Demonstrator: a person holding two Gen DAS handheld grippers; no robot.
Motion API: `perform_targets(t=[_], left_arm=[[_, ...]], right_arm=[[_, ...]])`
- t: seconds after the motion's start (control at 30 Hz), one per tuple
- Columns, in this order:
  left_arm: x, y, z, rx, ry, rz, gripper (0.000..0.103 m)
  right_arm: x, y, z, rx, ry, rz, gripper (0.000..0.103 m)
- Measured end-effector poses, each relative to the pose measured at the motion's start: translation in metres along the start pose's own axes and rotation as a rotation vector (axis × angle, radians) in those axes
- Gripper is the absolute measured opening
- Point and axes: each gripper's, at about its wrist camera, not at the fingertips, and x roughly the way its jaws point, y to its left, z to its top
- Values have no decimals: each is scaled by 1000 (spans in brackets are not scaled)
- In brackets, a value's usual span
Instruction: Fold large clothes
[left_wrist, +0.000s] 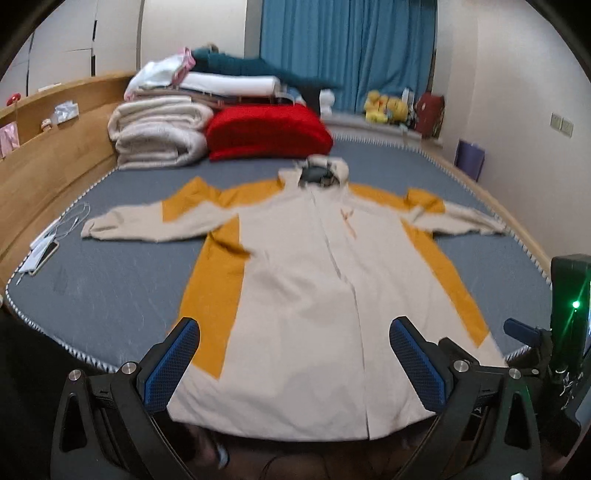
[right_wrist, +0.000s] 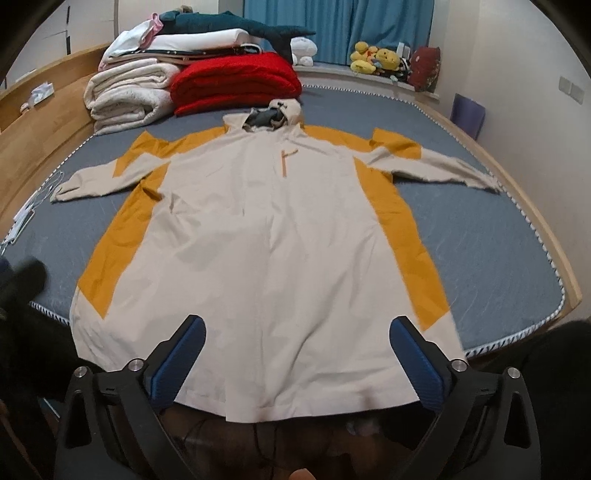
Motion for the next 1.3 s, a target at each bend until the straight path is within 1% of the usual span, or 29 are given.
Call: perform_targets(t=[0.03,0.13,0.17,0.2,0.23,0.27,0.33,0.37,0.43,0.5,0.53,0.57,0.63,0.67,0.73,0.8,0.87,0.93,1.0,1.07,1.1,1.13,1.17,1.2,1.27,1.3], left_arm=[[-1,4,6,-7,-19,-5,103],[5,19,28,-33,-41,-3,102],[1,23,35,-40,-79,-4,102],[0,28,44,-45,-98,-4,102],[4,30,52,-37,-109,5,101],[-5,28,58,-2,-152,28,101],[0,35,81,23,-191,44,101],[6,39,86,22,-185,44,101],[18,46,107,33,-191,61,101],[31,53,124,47,-187,69,101],[42,62,138,44,-182,73,101],[49,68,145,39,-175,72,101],[76,87,165,24,-147,89,100],[86,96,167,13,-133,100,99],[115,120,181,-26,-96,135,98],[138,137,191,-47,-63,158,94],[159,154,195,-68,-38,167,86],[187,179,201,-105,-10,201,80],[208,194,204,-123,16,210,74],[233,213,205,-137,42,231,63],[248,226,205,-143,59,236,59],[262,239,204,-160,74,232,54],[269,247,204,-169,85,235,49],[284,264,200,-190,110,247,46],[303,287,194,-231,136,264,35],[315,306,188,-261,155,281,33]], right_arm=[[-5,-1,6,-3,-9,-2,100],[-18,3,26,-40,-31,-22,100],[-22,4,35,-48,-42,-27,100],[-27,5,43,-53,-55,-31,100],[-30,6,51,-59,-65,-37,100],[-35,8,62,-66,-79,-51,100],[-41,10,83,-67,-105,-64,100],[-41,11,92,-68,-115,-66,100],[-39,14,108,-74,-125,-67,100],[-31,17,124,-78,-116,-67,100],[-26,18,131,-75,-110,-60,100],[-20,18,140,-69,-104,-50,100],[-6,21,155,-72,-99,-34,100],[0,22,161,-78,-97,-34,100],[15,25,178,-84,-93,-33,99],[28,26,194,-80,-87,-22,99],[41,26,208,-75,-83,-6,99],[54,27,223,-78,-84,-1,95],[69,30,238,-85,-82,15,94],[83,33,250,-91,-78,43,91],[92,34,257,-99,-77,60,84],[99,35,264,-110,-84,81,78],[105,36,269,-119,-92,92,77],[111,37,273,-133,-105,100,75],[125,39,282,-155,-140,121,66],[133,38,284,-162,-160,144,61]])
